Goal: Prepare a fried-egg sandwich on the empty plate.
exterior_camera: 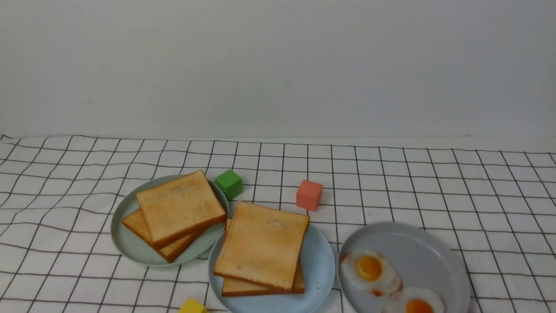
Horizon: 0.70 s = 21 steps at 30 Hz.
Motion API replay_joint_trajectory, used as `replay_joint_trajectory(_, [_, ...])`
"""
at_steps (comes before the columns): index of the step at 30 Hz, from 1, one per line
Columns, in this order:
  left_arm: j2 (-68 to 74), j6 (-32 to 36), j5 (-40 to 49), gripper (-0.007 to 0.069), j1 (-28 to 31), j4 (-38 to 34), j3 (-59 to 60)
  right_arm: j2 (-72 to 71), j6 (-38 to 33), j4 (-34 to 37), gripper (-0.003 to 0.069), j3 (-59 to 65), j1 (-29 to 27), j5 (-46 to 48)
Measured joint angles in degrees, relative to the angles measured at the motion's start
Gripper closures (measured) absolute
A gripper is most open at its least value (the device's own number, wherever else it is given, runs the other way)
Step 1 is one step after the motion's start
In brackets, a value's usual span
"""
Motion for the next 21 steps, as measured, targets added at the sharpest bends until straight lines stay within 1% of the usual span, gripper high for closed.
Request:
replay_joint_trajectory(11, [0.00,0.00,-0.07,0.0622,0.00,0.05,0.05,0.00,0.00,-0.12,0.0638,0.00,0.00,0.00])
replay_joint_trajectory(13, [0.00,0.00,-0.11,0.0623,0.00,0.05,0.05,0.00,0.00,-0.99,0.0636,0.13,-0.41,0.00])
replay_joint_trajectory(15, [0.00,0.00,-0.11,0.0621,0.00,0.05,0.05,0.00,-0.31,-2.55,0.0633,0.18,-1.98,0.40])
replay_joint_trajectory(16, [0.00,0.00,-0.11,0.0620,0.00,0.05,0.05,-0.07,0.00,-3.58,0.0631,0.18,-3.73,1.03])
replay_joint_trajectory(17, [0.00,0.00,-0.11,0.0620,0.00,0.05,0.05,-0.07,0.00,-3.71,0.0631,0.18,-3.73,1.17])
replay_joint_trajectory(18, [0.00,0.00,-0.11,0.0620,0.00,0.05,0.05,-0.60,0.91,-4.44,0.0629,0.18,-6.88,3.61])
replay_joint_trajectory(19, [0.00,0.00,-0.11,0.0620,0.00,0.05,0.05,-0.69,0.91,-4.52,0.0629,0.18,-7.25,3.61])
replay_joint_trajectory(21, [0.00,0.00,-0.11,0.0618,0.00,0.05,0.05,-2.31,3.29,-5.00,0.0627,0.59,-11.77,9.02])
